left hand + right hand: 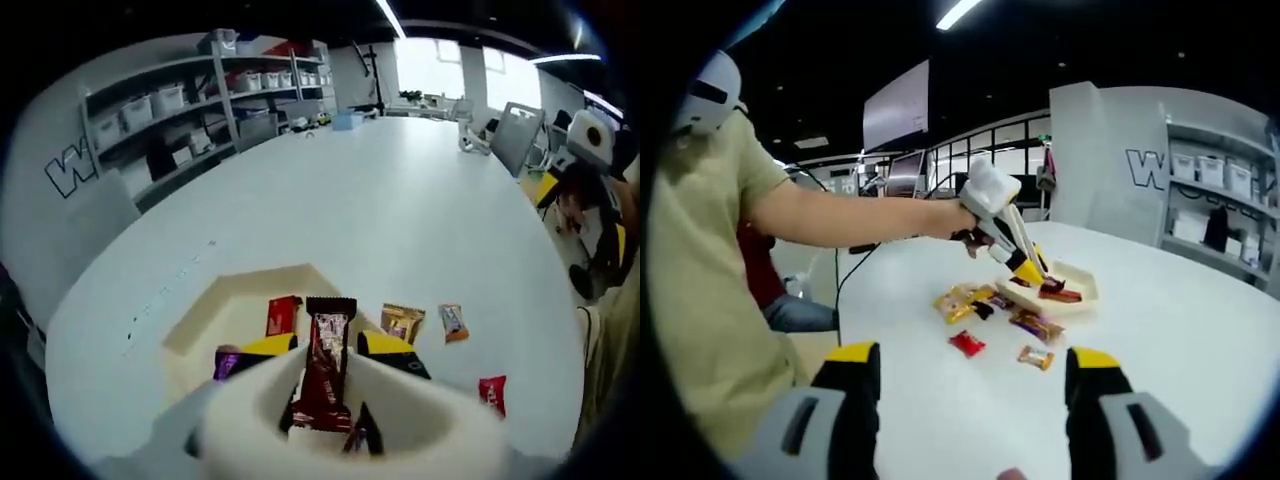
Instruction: Place the target food into the container with the food tongs after gripping and lifting it, then release it inside without dropping or visibly crushing the food.
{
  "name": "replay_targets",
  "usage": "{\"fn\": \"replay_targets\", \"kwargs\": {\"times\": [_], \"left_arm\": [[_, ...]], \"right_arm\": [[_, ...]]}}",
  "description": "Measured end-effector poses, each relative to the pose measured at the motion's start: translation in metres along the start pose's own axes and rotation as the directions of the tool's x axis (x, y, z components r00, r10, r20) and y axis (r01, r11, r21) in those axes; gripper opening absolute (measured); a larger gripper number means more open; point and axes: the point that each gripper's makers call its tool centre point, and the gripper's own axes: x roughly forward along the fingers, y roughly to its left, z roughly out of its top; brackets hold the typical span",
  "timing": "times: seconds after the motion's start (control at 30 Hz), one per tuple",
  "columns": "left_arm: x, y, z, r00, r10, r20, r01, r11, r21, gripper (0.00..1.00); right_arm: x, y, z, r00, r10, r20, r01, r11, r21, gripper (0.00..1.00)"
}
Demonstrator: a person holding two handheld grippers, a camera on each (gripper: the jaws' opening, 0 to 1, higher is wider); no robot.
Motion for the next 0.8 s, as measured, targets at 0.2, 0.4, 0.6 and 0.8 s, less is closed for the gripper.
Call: {"fn": "replay_targets", "kwargs": {"times": [0.2,0.4,0.6,0.8], "left_arm": [[0.006,0.002,-0.005,1.0,-0.001,-0.015,0.001,1.0,-0.004,0.23],[0.009,0.005,-0.007,1.0,0.004,-0.024,-0.004,1.0,-0.007,0.23],[0.011,0.006,-0.012,0.999,0.011,-0.049,-0.011,1.0,0.009,0.25],[0.007,0.005,-0.009,0.999,0.009,-0.035,-0.009,1.0,0.006,0.25]], "right_arm": [[-0.001,0.0,-0.001,1.0,-0.001,-0.004,0.001,1.0,0.002,0.74],[-0.001,0.0,-0.001,1.0,-0.002,-0.005,0.002,1.0,-0.001,0.74],[-0.001,-0.001,-0.002,1.0,-0.004,-0.007,0.004,1.0,-0.003,0.74],[0.0,0.0,-0.003,1.0,-0.002,-0.007,0.002,1.0,0.0,0.74]]}}
